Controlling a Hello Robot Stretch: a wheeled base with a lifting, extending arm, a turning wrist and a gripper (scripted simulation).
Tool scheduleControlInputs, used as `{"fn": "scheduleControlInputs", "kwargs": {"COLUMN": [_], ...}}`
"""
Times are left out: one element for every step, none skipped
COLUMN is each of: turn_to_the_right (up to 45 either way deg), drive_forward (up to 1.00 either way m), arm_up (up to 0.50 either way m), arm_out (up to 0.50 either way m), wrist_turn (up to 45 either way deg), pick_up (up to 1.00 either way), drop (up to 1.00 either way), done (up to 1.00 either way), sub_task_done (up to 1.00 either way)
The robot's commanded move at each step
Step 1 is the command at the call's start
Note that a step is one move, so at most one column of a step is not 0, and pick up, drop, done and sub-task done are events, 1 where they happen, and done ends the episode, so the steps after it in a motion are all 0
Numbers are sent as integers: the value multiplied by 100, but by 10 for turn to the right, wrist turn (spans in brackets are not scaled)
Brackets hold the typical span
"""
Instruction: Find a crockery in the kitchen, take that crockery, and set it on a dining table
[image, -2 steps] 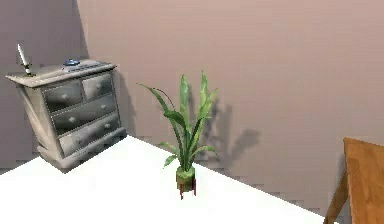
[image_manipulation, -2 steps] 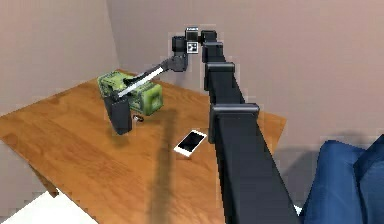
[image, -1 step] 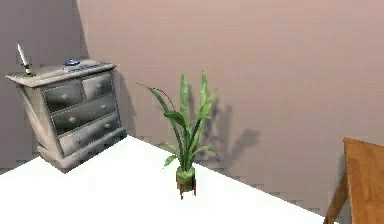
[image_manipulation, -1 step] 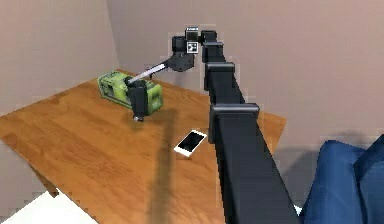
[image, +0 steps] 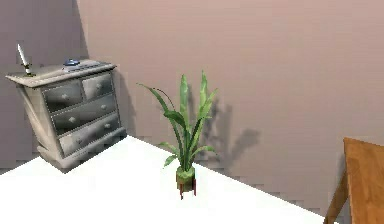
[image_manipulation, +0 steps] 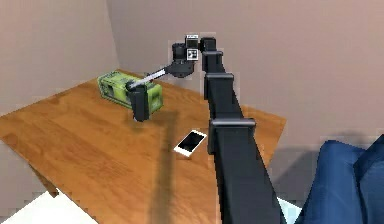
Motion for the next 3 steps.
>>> {"fn": "scheduleControlInputs", "kwargs": {"turn_to_the_right": [0,0,0], "drive_forward": [0,0,0], "arm_up": [-32,0,2], "arm_out": [0,0,0], "wrist_turn": [0,0,0], "pick_up": [0,0,0], "drop": [0,100,0], "done": [0,0,0], "sub_task_done": [0,0,0]}}
